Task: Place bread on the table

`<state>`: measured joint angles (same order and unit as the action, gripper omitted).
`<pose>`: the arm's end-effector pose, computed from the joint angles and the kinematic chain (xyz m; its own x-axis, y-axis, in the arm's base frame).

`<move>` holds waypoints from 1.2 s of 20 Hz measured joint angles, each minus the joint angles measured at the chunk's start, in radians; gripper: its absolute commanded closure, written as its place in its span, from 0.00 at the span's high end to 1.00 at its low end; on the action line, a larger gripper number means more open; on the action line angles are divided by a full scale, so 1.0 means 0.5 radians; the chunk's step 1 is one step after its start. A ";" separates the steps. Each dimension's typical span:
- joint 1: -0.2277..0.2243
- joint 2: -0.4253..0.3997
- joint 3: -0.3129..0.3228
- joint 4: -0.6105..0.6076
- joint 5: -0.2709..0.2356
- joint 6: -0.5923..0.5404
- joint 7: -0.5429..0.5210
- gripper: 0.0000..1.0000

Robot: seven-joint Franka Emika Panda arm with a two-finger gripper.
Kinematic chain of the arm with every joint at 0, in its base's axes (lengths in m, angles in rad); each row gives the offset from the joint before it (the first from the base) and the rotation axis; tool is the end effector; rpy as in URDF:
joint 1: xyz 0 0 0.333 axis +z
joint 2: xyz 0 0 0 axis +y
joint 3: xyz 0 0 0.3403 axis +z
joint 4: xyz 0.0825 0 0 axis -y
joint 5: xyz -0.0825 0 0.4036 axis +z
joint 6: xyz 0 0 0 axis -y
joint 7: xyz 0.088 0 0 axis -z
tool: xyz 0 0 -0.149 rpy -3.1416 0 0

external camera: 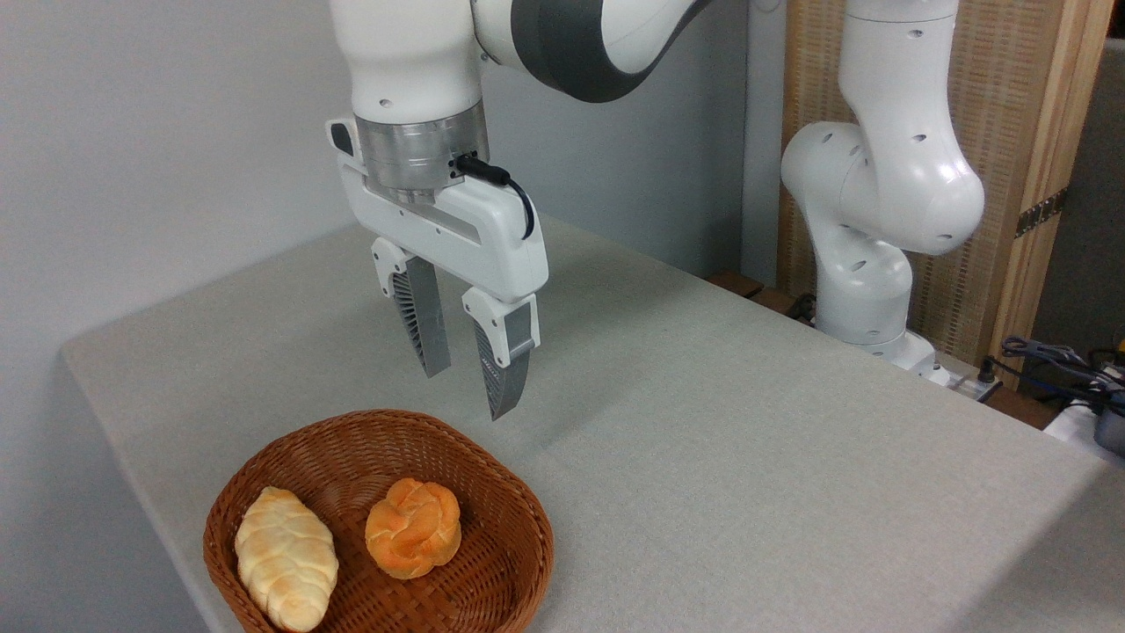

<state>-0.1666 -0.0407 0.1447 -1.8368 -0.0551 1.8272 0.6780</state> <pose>0.5729 -0.0182 0.5204 0.7724 -0.6322 0.0609 -0.6344 -0.7725 0.0274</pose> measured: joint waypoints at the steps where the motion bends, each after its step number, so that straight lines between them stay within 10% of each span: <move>1: 0.000 0.000 0.000 0.000 0.000 0.000 0.000 1.00; 24: -0.010 0.009 -0.010 0.080 0.000 -0.001 -0.001 1.00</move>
<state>-0.1715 -0.0360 0.1397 -1.7965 -0.0551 1.8265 0.6777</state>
